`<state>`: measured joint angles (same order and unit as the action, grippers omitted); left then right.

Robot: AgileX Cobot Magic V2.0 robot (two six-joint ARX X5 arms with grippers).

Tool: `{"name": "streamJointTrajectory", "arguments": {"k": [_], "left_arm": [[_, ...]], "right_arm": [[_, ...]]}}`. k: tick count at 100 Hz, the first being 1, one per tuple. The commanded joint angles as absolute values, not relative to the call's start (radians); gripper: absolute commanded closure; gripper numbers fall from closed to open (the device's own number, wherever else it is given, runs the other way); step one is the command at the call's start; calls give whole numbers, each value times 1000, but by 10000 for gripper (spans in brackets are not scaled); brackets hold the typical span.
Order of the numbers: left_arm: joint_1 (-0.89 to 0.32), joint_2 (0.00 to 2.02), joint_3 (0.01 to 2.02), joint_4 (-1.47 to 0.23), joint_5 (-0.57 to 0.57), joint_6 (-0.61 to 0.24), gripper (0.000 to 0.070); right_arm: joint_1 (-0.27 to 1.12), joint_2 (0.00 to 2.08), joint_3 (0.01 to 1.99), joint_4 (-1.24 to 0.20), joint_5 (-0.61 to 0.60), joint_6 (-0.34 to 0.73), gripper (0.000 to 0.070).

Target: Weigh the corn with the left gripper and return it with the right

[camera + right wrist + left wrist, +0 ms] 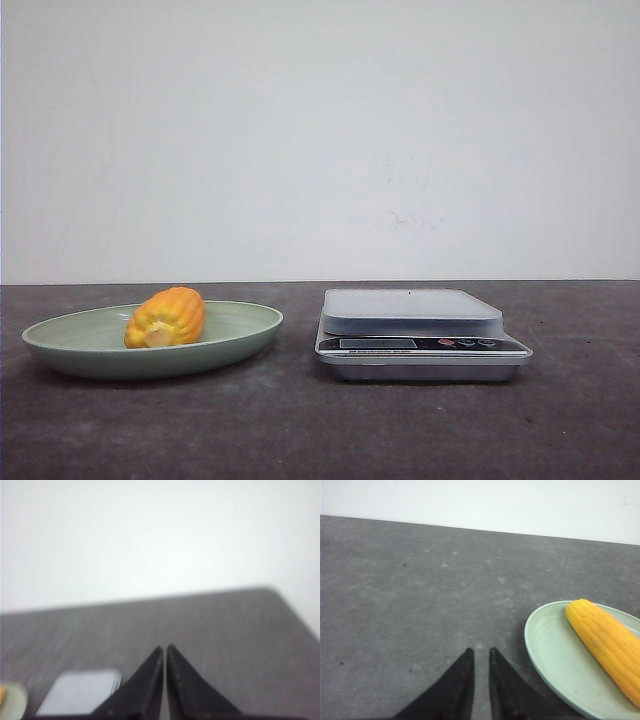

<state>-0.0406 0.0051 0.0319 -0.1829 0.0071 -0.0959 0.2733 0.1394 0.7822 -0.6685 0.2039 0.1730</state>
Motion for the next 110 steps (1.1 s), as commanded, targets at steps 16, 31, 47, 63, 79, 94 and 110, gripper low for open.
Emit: {"name": "streamJointTrajectory", "arguments": {"k": [16,31,47,63,79,94,110], "left_arm": [[-41,3,14,-187,12,-90,694],[-41,3,14,-187,12,-90,694],[-41,3,14,-187,12,-90,694],[-41,3,14,-187,12,-90,694],[-41,3,14,-187,12,-90,694],[-41,3,14,-187,12,-90,694],[-41,3,14,-187,11,-90,694]], "right_arm": [[70,20,453,-395,13,20,694],[30,4,268,-309,11,71,694],[30,4,102,-160,15,75,694],[30,4,9,-120,15,115,694],[30,4,10,-176,11,116,695],[30,4,10,-167,-3,116,694],[30,4,10,-155,-1,116,694]]}}
